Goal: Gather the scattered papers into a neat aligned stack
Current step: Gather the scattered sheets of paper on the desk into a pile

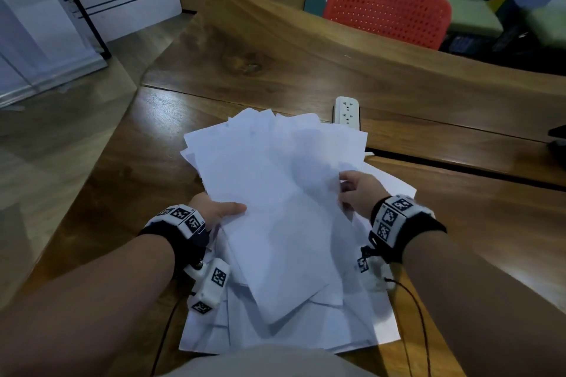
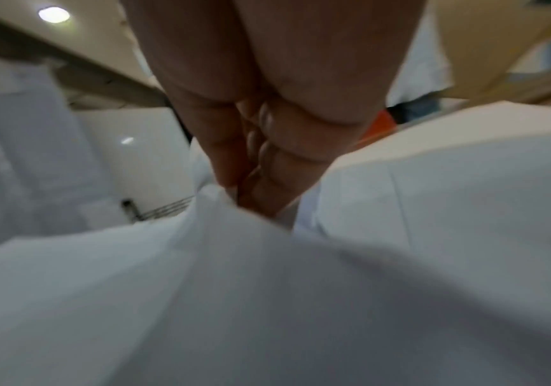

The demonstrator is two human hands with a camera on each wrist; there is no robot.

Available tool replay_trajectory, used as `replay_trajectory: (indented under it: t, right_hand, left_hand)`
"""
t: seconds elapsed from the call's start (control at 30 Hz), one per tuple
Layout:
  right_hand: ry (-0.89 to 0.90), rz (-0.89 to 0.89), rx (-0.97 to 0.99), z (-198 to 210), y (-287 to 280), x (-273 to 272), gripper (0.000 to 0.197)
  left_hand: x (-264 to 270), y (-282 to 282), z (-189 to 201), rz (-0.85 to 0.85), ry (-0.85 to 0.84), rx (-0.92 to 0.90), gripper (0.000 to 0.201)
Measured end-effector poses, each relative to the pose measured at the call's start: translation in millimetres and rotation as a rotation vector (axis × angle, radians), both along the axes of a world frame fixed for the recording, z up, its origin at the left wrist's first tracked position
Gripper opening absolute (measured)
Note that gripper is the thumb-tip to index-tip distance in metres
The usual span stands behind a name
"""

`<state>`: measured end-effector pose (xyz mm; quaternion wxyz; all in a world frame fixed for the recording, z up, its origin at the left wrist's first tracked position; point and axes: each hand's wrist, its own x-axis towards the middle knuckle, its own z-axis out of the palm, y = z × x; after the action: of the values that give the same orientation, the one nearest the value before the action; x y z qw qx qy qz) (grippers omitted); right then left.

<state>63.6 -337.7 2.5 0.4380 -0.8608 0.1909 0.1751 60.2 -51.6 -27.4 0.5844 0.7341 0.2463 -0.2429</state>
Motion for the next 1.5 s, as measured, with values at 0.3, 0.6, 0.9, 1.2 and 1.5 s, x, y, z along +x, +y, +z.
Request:
replay_trajectory:
  t: [0.3,0.6,0.9,1.2,1.5]
  right_hand:
    - [0.222,0.184,-0.452,6.8,-70.4,29.1,0.058]
    - [0.157,-0.416,-0.296,2.1,-111.1,-34.7,0.041]
    - [-0.191,-0.565,-0.193,52.0,-109.9,-48.0,0.017]
    - [0.078,-0.888,0.216,28.4,-115.6,-52.1,0.056]
    - [0.123,-0.871,0.238,-3.6,-76.4,-59.4,0.031]
  left_hand:
    - [6.4,8.5,-7.0,-0.041,0.050,-0.008,0.035]
    - [3.5,6.1,-1.3,-0.009,0.095,0.095,0.028]
    - [2.8,6.4,-4.9,-0.092,0.057,0.121,0.018]
    - [-4.0,0.7,3.1,-0.088,-0.003,0.183,0.036]
    - [-2.7,0.2,2.0,-0.130,-0.009,0.215,0.038]
